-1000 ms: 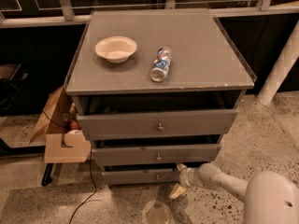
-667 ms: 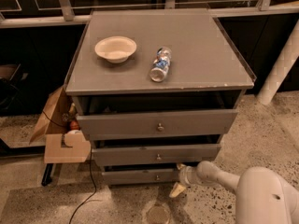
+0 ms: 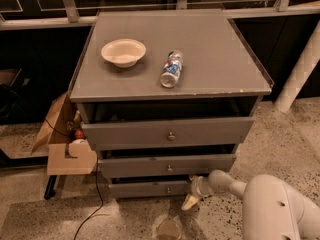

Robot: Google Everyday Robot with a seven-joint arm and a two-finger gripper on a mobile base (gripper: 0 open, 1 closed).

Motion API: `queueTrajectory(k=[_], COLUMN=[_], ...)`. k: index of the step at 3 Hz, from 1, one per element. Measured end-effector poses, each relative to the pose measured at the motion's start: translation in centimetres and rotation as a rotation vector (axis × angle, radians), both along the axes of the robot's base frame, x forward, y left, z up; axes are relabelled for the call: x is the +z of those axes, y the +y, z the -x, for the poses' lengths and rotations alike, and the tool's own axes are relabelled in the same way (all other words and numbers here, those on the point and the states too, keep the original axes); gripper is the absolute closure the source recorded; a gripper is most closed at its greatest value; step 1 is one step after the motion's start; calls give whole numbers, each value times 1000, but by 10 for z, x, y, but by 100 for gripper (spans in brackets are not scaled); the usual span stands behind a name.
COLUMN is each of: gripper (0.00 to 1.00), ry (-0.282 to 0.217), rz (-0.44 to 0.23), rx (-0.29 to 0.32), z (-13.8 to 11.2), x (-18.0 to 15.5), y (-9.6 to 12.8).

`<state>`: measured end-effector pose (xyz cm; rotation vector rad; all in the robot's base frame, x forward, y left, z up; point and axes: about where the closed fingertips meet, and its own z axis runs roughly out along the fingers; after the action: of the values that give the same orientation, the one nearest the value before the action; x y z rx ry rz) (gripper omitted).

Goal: Open bottom drawer

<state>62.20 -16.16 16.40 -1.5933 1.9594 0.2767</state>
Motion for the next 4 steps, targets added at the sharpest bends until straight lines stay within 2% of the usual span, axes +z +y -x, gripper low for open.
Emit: queueTrajectory(k=[2, 4], gripper=[0, 0], ry=[51, 110], rz=[-25, -30], rx=[2, -10], z=[1, 7], x=[-3, -3], y=[3, -3])
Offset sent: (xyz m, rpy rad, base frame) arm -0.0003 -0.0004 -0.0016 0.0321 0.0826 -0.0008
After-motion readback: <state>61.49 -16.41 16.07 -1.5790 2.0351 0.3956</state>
